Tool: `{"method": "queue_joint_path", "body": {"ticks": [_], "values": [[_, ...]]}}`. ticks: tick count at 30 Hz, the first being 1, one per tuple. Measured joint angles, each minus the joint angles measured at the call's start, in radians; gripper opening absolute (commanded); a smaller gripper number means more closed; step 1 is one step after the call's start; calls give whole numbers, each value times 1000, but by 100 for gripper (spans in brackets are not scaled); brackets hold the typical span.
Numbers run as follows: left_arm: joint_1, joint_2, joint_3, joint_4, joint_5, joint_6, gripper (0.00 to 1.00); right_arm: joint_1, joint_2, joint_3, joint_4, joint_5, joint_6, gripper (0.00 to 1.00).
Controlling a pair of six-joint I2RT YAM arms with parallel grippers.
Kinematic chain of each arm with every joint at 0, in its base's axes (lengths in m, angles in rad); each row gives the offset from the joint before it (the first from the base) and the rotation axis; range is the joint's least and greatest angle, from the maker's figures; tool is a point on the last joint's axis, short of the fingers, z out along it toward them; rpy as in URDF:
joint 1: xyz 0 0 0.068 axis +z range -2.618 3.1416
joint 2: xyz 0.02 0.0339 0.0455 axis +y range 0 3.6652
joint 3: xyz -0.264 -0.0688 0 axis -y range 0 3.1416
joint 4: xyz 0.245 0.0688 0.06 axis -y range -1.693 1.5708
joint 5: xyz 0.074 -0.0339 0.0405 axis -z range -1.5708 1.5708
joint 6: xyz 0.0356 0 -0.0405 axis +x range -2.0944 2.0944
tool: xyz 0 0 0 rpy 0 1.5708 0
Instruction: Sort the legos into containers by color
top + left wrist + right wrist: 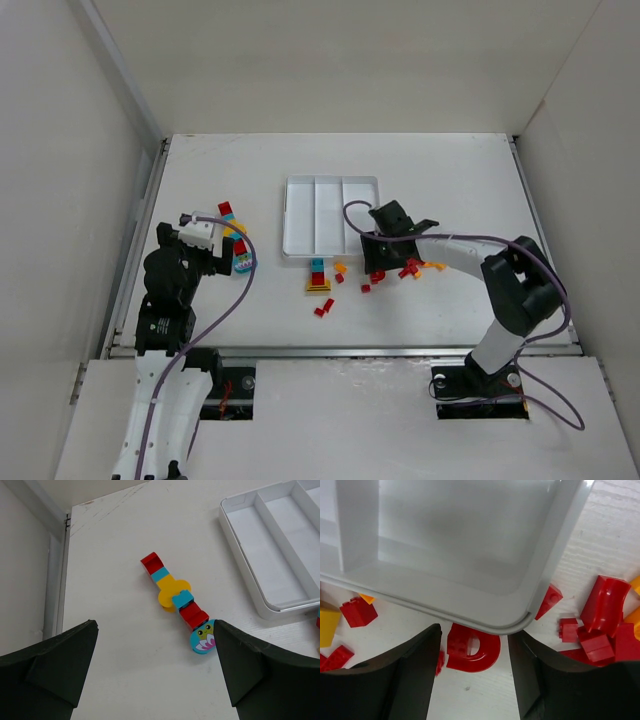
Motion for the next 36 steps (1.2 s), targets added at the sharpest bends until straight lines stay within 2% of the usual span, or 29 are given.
{"method": "queue_joint_path", "body": {"ticks": [9,13,17,18,21,24,27,28,36], "values": [[0,0,-5,1,0,5,100,70,-35,-37,-11,85,51,60],[0,0,-11,-1,0,5,100,71,-35,-40,-10,106,64,47],[0,-5,-13,0,0,6,100,71,-31,-37,-8,112,68,43],[0,-6,-13,-1,0,6,100,71,-29,-36,-8,113,68,33],[0,-8,-13,-1,0,11,100,71,-24,-30,-8,113,68,18],[0,-8,-13,-1,0,13,100,74,-26,-31,-10,114,67,8],[0,-8,-14,-1,0,15,100,84,-49,-36,-25,135,63,7],[0,-8,-15,-1,0,15,100,88,-66,-40,-39,141,63,2],[0,-8,-15,3,-3,8,100,97,-288,3,-141,159,16,1]]}}
